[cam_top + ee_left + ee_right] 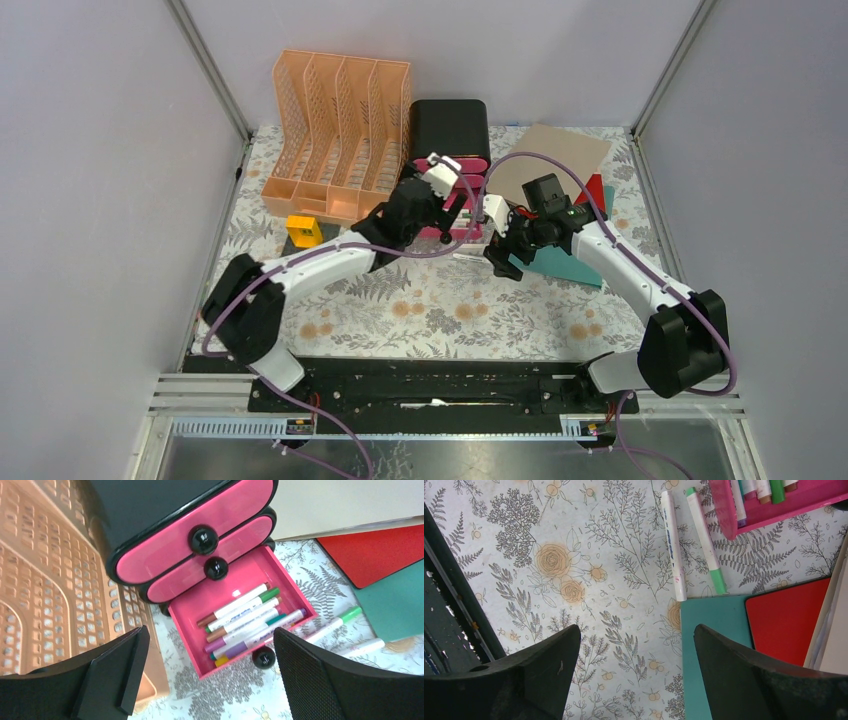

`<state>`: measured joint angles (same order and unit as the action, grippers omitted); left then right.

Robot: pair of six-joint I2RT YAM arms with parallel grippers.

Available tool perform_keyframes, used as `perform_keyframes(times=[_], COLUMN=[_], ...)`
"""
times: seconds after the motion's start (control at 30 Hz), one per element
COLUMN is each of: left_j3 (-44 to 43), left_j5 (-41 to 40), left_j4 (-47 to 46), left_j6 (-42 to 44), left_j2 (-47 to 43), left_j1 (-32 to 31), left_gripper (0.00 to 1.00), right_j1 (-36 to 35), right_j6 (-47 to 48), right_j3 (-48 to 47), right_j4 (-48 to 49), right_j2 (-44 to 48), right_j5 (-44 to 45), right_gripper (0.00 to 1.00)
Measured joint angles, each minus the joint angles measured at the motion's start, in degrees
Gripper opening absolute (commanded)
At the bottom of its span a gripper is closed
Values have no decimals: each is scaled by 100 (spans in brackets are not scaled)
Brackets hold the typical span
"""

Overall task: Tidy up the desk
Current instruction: Place the stationery in the drawer, then pick up the stationery from the center of the board.

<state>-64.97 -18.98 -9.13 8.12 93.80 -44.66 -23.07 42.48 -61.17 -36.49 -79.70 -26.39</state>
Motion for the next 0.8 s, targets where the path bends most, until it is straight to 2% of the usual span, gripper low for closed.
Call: perform_keyframes(times=[0.17, 0.47, 0.63, 0.8], left_j3=[708, 2568, 3348, 3895], left_j5=[570, 2205, 2605, 2800], left_j4=[-22, -654, -874, -1012], left_j6=[-658, -2588, -3438, -4094], left_j2=[-763, -2149, -2734, -3268], left_j1=[350, 1506, 1672, 1742], left_gripper=[99, 99, 99, 99], right_j1=[15, 20, 22, 20], right_j6=[20, -33, -256, -533], right_j3=[0, 260, 356, 352], right_j4=[2, 461, 798, 1078], right_j2=[-7, -142, -546, -1032], right_j5=[-17, 22, 153, 308], right_gripper=[91, 89, 85, 77])
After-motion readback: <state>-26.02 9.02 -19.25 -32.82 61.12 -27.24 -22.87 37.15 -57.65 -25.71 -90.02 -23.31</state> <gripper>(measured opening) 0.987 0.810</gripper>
